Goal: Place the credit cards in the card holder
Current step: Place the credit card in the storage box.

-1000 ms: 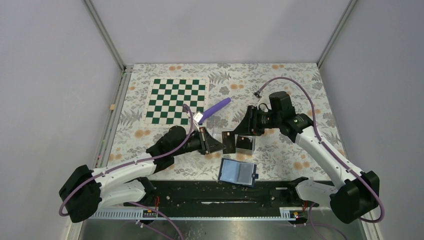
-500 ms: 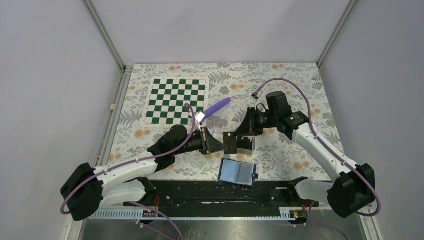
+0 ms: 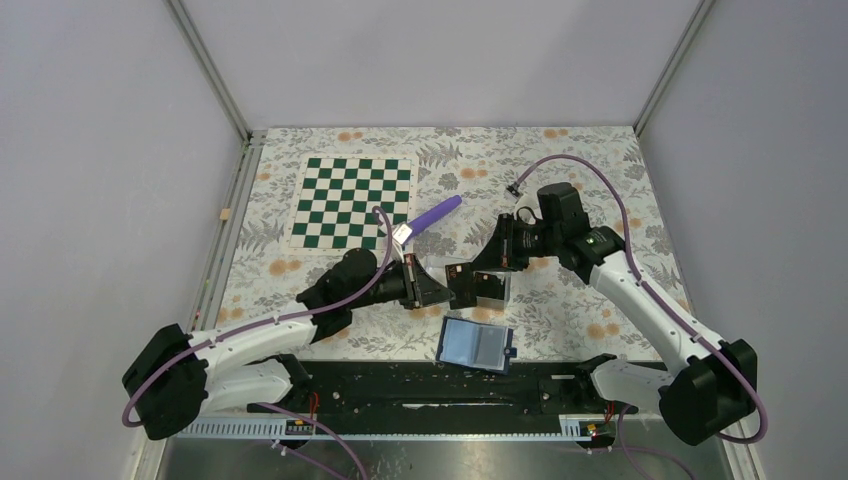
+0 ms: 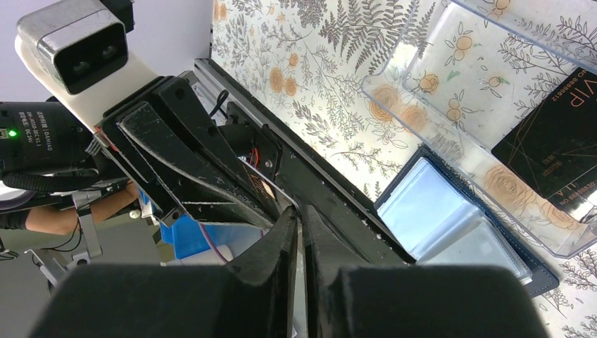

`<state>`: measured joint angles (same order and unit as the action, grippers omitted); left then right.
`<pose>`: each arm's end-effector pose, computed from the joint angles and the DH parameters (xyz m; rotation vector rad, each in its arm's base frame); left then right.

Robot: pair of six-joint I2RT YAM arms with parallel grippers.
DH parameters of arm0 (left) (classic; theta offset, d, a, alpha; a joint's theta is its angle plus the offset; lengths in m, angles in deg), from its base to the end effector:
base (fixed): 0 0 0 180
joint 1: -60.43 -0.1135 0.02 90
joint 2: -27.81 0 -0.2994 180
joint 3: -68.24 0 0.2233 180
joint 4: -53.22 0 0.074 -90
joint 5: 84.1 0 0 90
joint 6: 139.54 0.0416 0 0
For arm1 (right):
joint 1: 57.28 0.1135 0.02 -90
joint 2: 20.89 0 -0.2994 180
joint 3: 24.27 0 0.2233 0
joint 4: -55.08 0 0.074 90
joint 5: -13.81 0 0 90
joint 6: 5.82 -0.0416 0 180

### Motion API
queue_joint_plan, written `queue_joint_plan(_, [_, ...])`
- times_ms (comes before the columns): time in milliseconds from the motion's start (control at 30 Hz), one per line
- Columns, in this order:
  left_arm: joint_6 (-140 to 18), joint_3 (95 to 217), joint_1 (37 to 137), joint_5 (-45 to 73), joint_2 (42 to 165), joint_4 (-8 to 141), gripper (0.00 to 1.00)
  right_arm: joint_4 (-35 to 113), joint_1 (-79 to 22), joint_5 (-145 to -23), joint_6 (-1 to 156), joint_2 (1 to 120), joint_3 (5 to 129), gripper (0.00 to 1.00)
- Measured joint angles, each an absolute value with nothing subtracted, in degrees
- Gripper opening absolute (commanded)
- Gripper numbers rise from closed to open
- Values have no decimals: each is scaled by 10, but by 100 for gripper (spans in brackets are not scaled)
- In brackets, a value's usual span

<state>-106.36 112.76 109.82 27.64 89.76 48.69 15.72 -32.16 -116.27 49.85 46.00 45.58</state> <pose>0.1198 -0.1634 0.2857 0.1839 2.1080 -1.5741 0.1794 0.1137 0.3376 -0.2402 2.3507 1.3182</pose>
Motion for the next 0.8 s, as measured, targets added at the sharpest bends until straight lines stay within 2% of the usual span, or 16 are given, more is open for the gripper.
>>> queue_joint_plan(233, [-1063,1135,1098,276,898,496,0,156,-322,-1167,497,454,456,38])
queue_joint_plan(433, [-1061,1139,1098,276,905,498,0,156,-322,-1180,498,449,455,53])
queue_joint_plan(600, [-1059,1140,1098,276,910,503,0,155,-321,-1189,499,442,455,58])
queue_joint_plan(800, [-1055,1140,1098,277,910,509,0,142,-321,-1183,510,442,455,59])
